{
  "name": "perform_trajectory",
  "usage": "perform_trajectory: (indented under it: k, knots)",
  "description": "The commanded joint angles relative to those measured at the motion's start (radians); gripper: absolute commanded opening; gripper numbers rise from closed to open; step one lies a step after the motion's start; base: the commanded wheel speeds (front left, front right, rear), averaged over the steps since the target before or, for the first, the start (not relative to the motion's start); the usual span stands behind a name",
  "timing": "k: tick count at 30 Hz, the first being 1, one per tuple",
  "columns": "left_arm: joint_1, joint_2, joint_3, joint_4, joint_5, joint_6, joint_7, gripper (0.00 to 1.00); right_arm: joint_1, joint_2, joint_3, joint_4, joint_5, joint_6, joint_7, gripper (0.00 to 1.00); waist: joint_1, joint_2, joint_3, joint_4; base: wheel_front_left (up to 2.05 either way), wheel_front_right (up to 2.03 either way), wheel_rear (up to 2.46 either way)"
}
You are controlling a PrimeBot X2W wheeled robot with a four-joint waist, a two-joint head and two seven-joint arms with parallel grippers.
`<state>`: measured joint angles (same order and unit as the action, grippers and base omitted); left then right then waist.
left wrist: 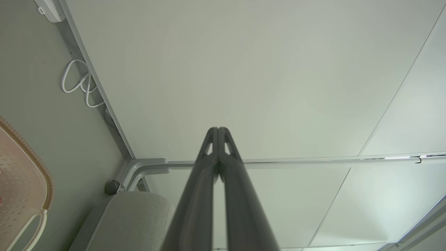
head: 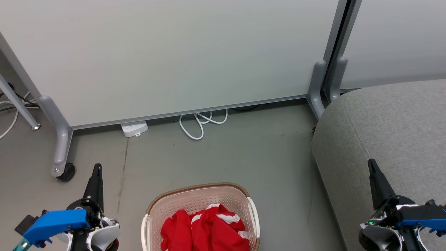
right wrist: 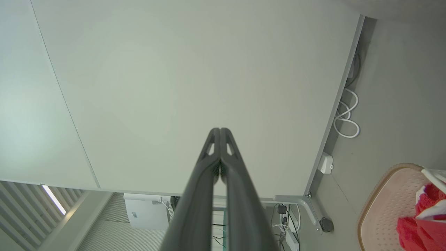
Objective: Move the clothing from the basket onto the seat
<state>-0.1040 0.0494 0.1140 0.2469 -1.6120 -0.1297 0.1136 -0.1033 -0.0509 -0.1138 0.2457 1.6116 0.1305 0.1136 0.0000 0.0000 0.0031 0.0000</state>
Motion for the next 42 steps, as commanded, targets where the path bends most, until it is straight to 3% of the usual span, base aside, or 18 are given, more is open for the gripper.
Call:
perform_trajectory:
  k: [1,20,21,30,42]
  knots:
    - [-0.01,0.002,0.001,-0.004,-0.002,-0.003,0.004,0.0,-0.011,0.002,-0.001,-0.002,0.003,0.0,0.004,0.0,0.0,0.0,0.0,0.0,0.0,0.0,0.0]
    - [0.0,0.0,0.0,0.0,0.0,0.0,0.0,0.0,0.0,0.0,0.0,0.0,0.0,0.0,0.0,0.0,0.0,0.0,0.0,0.0,0.0,0.0,0.0]
    - [0.004,-0.001,0.0,0.007,0.0,0.0,-0.001,1.0,0.005,0.0,0.001,0.006,0.0,0.0,0.0,1.0,0.0,0.0,0.0,0.0,0.0,0.0,0.0]
    - [0.032,-0.009,-0.019,0.037,0.026,0.0,-0.029,1.0,0.029,0.004,0.005,0.038,-0.036,-0.002,-0.029,1.0,0.0,0.0,0.001,0.001,0.0,0.0,0.0]
    - [0.007,-0.007,-0.033,0.008,0.231,0.002,-0.086,1.0,0.018,0.003,0.018,0.004,-0.254,-0.001,-0.086,1.0,0.0,0.0,0.005,0.003,0.0,0.0,0.0]
